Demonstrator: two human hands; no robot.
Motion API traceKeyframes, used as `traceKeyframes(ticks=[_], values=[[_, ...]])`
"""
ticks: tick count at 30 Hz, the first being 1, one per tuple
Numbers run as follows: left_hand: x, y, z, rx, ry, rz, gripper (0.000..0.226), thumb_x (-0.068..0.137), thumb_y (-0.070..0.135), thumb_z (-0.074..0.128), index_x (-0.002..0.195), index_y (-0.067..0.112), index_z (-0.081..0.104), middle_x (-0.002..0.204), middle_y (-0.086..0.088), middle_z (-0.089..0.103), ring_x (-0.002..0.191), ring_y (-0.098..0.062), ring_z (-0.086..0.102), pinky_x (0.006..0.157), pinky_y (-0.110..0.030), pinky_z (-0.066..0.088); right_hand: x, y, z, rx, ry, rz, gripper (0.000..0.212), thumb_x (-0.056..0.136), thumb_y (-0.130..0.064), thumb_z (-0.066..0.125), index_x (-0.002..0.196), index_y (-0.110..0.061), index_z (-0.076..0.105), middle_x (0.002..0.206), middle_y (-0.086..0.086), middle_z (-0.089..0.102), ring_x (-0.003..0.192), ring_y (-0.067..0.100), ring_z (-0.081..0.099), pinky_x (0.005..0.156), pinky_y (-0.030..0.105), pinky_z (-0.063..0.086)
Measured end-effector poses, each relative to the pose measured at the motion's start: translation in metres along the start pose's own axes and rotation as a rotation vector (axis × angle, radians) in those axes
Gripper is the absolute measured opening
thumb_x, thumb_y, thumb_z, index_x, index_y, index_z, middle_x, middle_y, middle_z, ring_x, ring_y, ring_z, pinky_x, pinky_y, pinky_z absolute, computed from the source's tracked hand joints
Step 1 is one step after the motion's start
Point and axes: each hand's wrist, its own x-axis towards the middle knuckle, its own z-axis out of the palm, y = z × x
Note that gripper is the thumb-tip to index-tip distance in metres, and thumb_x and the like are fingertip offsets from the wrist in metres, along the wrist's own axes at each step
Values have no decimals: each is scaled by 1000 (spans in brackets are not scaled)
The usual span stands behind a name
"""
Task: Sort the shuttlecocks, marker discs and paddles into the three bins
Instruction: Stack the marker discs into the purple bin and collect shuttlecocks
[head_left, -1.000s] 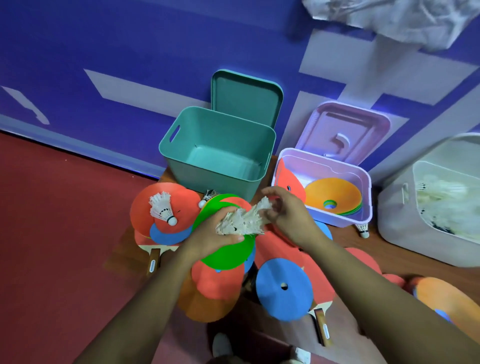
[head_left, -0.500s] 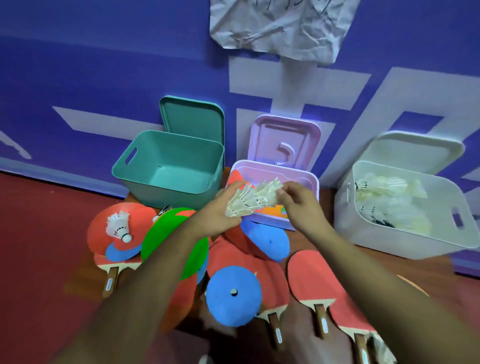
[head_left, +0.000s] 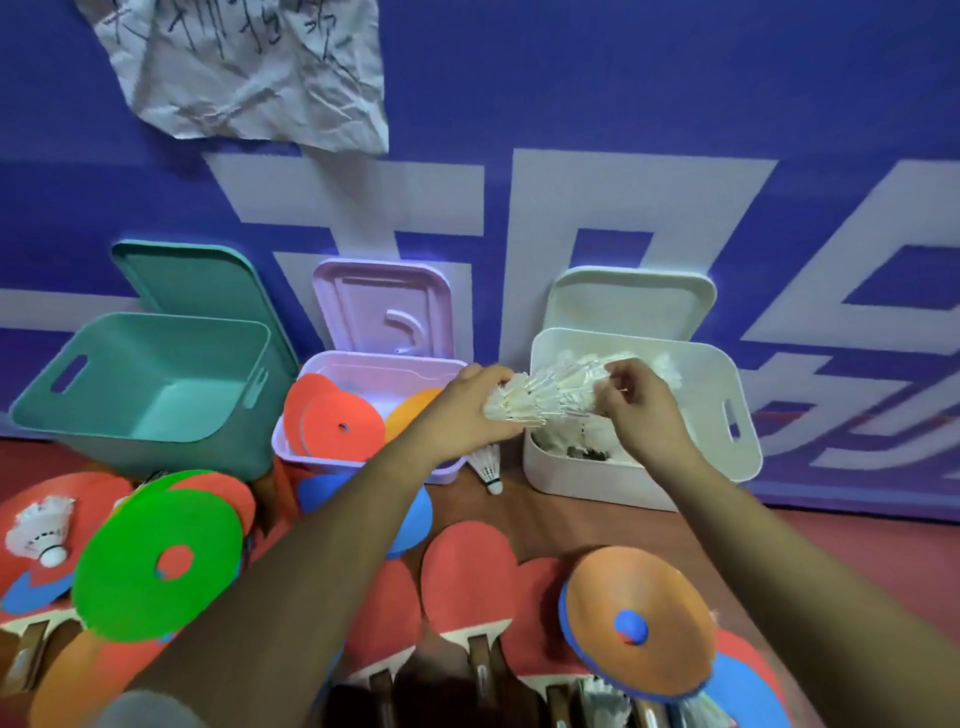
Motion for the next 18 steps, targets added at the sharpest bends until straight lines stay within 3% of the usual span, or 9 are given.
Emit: traceKeyframes(ticks=[3,5,8,10,13,15,18], values=[[33,15,29,22,-13,8,60,75,26,79,130,21,55,121,1,55,114,-13,51,90,-15,33,13,26,-27,-15,40,43,10,91,-13,56,95,-22,54,78,3,59,83,34,64,85,52,52],[57,22,42,75,-18,2,65,77,28,79,135,20,51,134,1,53,123,-17,47,102,-24,34,21,41,-40,-38,72,91,10,87,-16,56,96,-19,53,77,1,56,83,33,63,82,52,53],[92,28,57,242,-20,6,64,79,36,76,137,29,50,140,7,48,128,-20,38,109,-35,27,33,60,-50,-15,108,188,28,82,-10,61,107,-15,48,82,-2,51,81,28,61,75,42,53],[111,28,65,322,8,22,60,78,37,76,134,36,53,133,5,44,124,-21,33,104,-31,21,39,71,-52,-23,93,240,40,81,-7,64,117,-14,47,87,-3,49,82,25,59,69,32,48],[130,19,78,382,56,34,55,81,20,72,129,41,57,112,1,35,111,-20,31,95,-25,24,46,86,-50,-61,23,236,31,81,-14,66,112,-13,61,87,-2,55,86,28,65,80,38,53],[138,6,90,288,-26,-32,62,83,-1,58,130,38,57,106,0,31,107,-20,34,89,-21,30,50,93,-46,-49,-28,239,22,81,-22,68,102,-17,64,78,-2,59,79,28,68,80,42,56],[144,-9,101,144,-101,-160,55,84,-2,53,124,34,64,112,-2,40,107,-21,48,83,-13,40,54,99,-39,-114,-77,187,15,82,-27,71,94,-22,65,73,-2,58,67,18,61,70,31,50]])
